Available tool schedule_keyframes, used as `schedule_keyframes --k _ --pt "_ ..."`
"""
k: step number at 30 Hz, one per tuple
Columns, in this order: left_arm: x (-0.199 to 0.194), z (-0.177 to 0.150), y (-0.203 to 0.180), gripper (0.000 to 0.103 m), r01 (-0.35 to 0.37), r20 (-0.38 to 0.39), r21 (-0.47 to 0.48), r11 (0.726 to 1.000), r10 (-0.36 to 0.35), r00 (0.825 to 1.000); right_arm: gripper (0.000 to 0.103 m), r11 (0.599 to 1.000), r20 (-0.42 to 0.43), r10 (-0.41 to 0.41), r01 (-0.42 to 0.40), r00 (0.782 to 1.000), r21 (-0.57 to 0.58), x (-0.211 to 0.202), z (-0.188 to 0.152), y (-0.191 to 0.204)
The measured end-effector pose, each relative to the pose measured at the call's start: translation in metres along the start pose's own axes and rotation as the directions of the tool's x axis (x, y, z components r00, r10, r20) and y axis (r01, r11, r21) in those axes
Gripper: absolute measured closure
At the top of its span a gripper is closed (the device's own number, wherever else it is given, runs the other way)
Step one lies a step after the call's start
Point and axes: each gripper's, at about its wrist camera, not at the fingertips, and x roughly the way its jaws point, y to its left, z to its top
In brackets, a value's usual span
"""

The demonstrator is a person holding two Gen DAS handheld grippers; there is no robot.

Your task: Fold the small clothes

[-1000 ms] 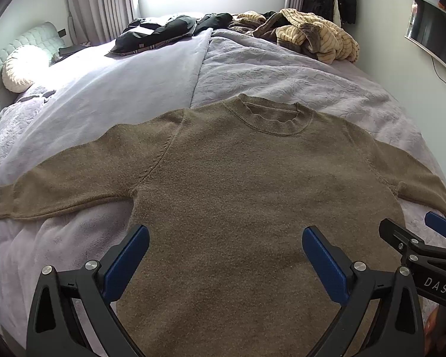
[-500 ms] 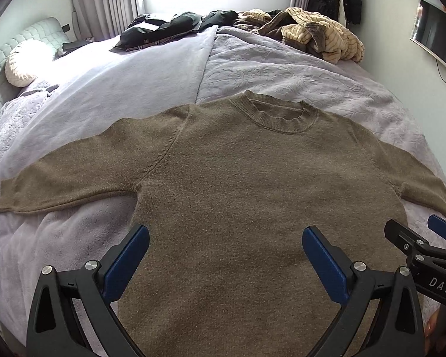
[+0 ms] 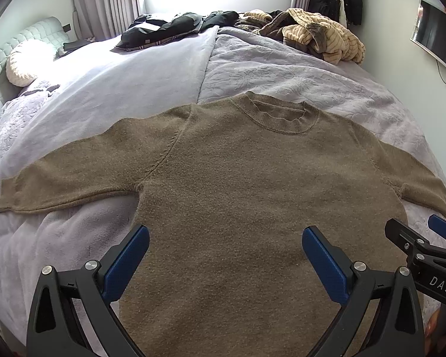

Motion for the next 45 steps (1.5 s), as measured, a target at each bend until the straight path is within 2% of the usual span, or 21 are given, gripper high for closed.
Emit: schedule_keyframes --k 45 --pt "0.0021 0.0016 0.0032 0.0 0.008 -0.007 -0.015 1.0 -0.008 1.0 0.0 1.0 -0.012 -0.005 0.005 1.0 -0.004 0.0053 -0.0004 0.0078"
